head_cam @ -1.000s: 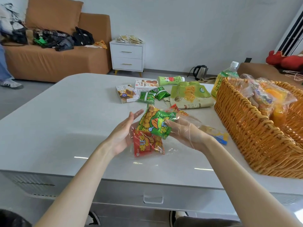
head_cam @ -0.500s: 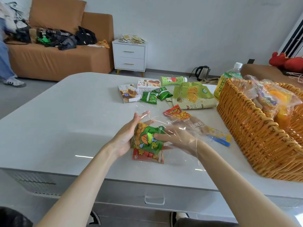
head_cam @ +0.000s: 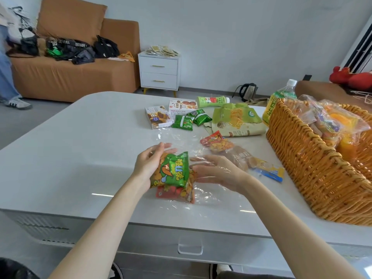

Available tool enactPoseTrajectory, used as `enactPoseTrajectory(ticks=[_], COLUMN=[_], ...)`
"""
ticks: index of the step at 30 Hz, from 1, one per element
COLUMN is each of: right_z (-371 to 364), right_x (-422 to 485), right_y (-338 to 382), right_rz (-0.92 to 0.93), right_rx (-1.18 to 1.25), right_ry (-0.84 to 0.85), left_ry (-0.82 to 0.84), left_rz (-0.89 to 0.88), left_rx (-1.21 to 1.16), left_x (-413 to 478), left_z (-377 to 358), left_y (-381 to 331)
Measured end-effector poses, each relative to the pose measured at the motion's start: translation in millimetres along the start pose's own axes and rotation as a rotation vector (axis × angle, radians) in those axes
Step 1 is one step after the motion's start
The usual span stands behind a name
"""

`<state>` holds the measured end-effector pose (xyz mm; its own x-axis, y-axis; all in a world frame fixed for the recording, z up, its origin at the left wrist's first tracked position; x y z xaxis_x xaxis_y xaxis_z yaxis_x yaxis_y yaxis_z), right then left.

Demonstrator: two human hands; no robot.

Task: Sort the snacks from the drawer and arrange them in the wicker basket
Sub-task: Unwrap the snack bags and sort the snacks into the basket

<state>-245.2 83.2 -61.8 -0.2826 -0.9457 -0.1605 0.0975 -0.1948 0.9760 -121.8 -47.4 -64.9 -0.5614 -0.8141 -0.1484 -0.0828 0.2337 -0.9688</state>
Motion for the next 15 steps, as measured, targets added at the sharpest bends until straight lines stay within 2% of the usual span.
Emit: enactPoseTrajectory(ticks=[2, 4, 8, 12, 13, 15], right_z=[1, -4, -22, -25, -15, 26], right_x=[2, 4, 9, 3, 0, -2], right_y=[-8, -12, -17, -16, -14, -8], right_rz=[-0.013, -0.019, -0.054, -0.119, -0.129, -0.141], right_rx=[0.021, 0.034, 0.041, 0.113, 0.082, -0.031], right_ry=[-0.042, -0.094, -0.077, 0.164, 0.150, -0.093], left_ry=[-0.065, -0.061, -0.004, -0.099, -0.117, -0.140], left_rz=[0.038, 0.071, 0.011, -0.049, -0.050, -0.062], left_rx=[-0.063, -0.102, 0.038, 0.044, 0.045, 0.053], left_x=[3, 2, -1, 4, 5, 9], left_z=[8, 4, -6, 17, 23, 32], left_y=[4, 10, 11, 2, 1, -1])
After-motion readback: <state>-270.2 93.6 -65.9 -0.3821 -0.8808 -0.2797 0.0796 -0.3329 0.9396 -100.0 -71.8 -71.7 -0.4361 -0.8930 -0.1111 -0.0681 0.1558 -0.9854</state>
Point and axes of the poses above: each hand's wrist, its own x-axis towards the middle knuckle, its own z-axis out of the back of the hand, y = z × x, the point moved 10 cm from there along x, towards the middle knuckle, and after that the axes turned 4 degrees about -x, right-handed, at the moved point
